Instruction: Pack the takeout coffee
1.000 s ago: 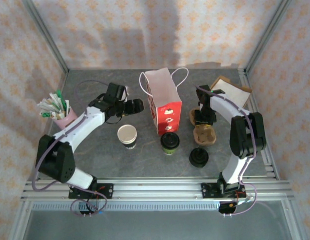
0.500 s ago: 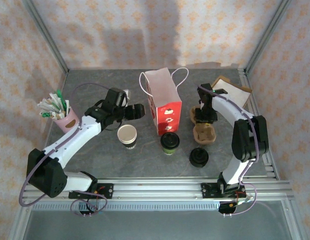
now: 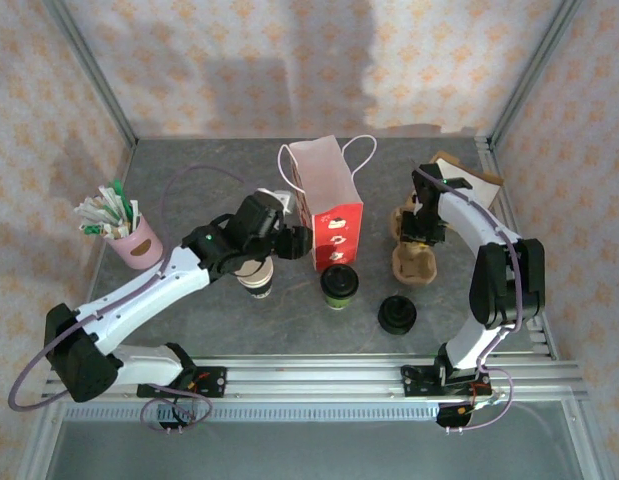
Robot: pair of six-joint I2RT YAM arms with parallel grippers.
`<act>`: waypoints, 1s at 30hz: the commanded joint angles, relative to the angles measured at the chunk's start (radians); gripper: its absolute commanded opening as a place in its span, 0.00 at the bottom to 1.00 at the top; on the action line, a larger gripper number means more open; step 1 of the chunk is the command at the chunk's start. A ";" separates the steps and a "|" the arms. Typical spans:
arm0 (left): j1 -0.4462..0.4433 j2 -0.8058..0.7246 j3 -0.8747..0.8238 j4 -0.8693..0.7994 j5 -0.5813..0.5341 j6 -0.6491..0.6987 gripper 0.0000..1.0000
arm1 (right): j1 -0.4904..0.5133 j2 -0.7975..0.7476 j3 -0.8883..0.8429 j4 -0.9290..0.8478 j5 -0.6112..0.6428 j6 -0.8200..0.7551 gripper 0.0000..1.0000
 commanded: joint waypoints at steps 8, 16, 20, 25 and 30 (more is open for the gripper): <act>-0.052 0.066 0.038 0.029 -0.057 -0.021 0.60 | 0.002 -0.034 -0.015 -0.018 0.014 0.019 0.33; -0.073 0.099 0.035 0.061 -0.022 -0.027 0.58 | -0.022 -0.068 -0.015 -0.012 -0.127 0.030 0.35; -0.118 0.119 0.067 0.054 -0.047 -0.023 0.54 | -0.046 -0.066 -0.030 -0.008 -0.155 0.030 0.35; -0.229 0.133 0.129 0.050 -0.117 -0.018 0.49 | -0.082 -0.081 -0.060 0.011 -0.186 0.037 0.35; -0.319 0.257 0.281 0.034 -0.076 -0.021 0.49 | -0.093 -0.081 -0.064 0.011 -0.165 0.043 0.35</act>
